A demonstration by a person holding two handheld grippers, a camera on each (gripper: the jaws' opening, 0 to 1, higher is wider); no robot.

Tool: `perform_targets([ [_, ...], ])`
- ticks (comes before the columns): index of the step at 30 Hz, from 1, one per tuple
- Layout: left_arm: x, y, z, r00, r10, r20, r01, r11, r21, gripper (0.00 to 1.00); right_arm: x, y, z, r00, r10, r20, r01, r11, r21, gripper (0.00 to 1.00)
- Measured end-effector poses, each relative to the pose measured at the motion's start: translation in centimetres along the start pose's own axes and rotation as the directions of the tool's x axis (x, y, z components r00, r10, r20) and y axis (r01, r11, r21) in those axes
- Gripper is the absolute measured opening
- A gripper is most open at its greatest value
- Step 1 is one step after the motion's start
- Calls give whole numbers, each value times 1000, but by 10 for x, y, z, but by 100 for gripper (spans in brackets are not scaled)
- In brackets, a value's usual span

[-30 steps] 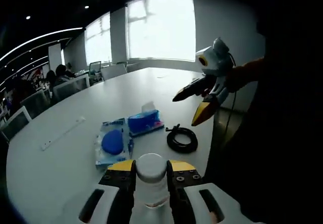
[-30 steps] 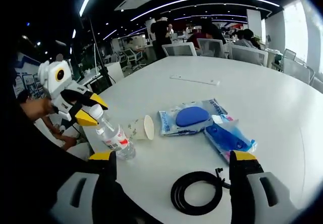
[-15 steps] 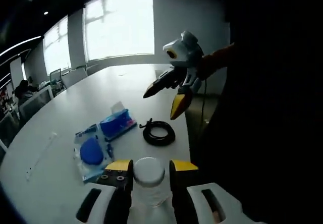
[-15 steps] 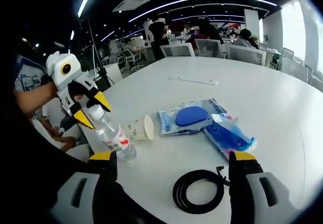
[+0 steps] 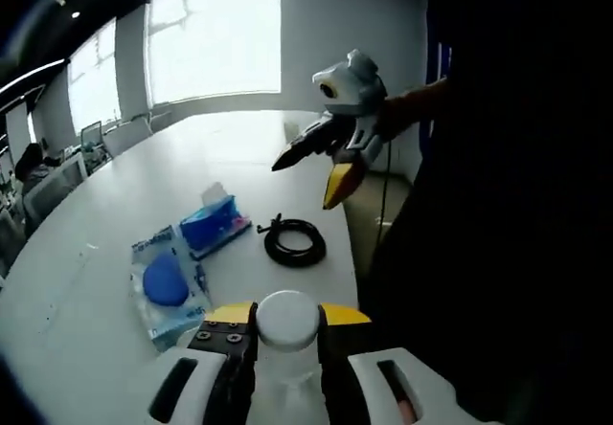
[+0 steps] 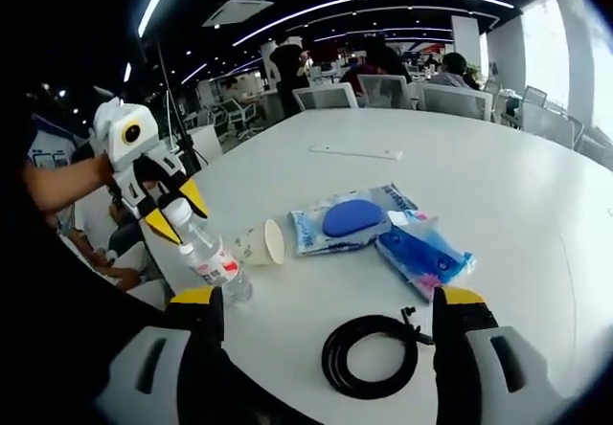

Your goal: Arrange the tabletop items into an orderly group along one side of the table until the central work area is clear of visible clutter.

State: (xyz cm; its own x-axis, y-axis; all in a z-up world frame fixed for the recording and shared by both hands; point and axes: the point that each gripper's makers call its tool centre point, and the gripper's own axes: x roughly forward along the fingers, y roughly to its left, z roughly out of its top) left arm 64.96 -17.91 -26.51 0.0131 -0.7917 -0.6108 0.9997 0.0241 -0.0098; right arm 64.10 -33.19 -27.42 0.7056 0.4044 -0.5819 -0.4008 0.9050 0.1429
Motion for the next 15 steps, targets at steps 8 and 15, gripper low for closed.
perform_targets([
  [8,-2,14,0,990,136,-23,-138,971,-193,22,-2,-1,-2,1000,-5,26,4,1000,24,87],
  [15,-3,18,-1,966,256,-37,-256,929,-268,21,-2,-1,-5,1000,2,30,-3,1000,29,87],
])
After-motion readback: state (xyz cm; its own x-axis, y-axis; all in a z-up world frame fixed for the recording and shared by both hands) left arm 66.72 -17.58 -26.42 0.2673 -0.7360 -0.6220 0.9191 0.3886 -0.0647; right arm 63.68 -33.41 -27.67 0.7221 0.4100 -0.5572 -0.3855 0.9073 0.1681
